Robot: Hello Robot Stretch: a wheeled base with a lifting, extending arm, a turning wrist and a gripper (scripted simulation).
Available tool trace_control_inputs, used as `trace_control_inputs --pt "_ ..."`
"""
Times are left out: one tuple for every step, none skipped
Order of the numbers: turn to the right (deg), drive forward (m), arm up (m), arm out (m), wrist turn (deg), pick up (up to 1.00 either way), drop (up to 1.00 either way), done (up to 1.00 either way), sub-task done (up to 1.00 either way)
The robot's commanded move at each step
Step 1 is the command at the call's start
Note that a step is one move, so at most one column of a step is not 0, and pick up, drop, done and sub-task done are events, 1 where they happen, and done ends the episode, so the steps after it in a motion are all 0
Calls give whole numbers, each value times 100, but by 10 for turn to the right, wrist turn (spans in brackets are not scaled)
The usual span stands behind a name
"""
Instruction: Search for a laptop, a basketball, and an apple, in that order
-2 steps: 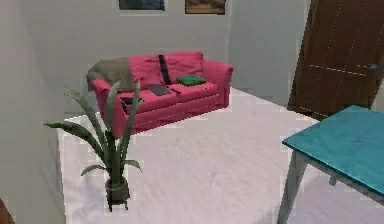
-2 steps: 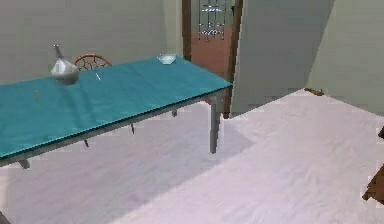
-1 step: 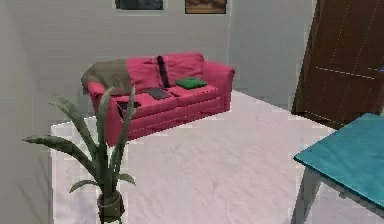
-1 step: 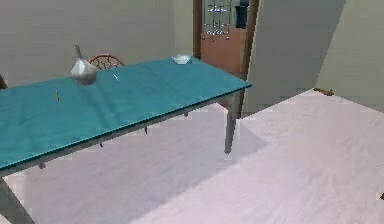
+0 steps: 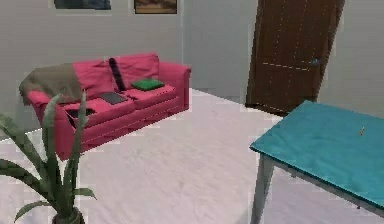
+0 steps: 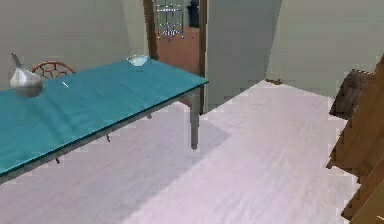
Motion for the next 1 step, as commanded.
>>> trace_control_inputs --pt "0 90 0 0 0 0 0 0 0"
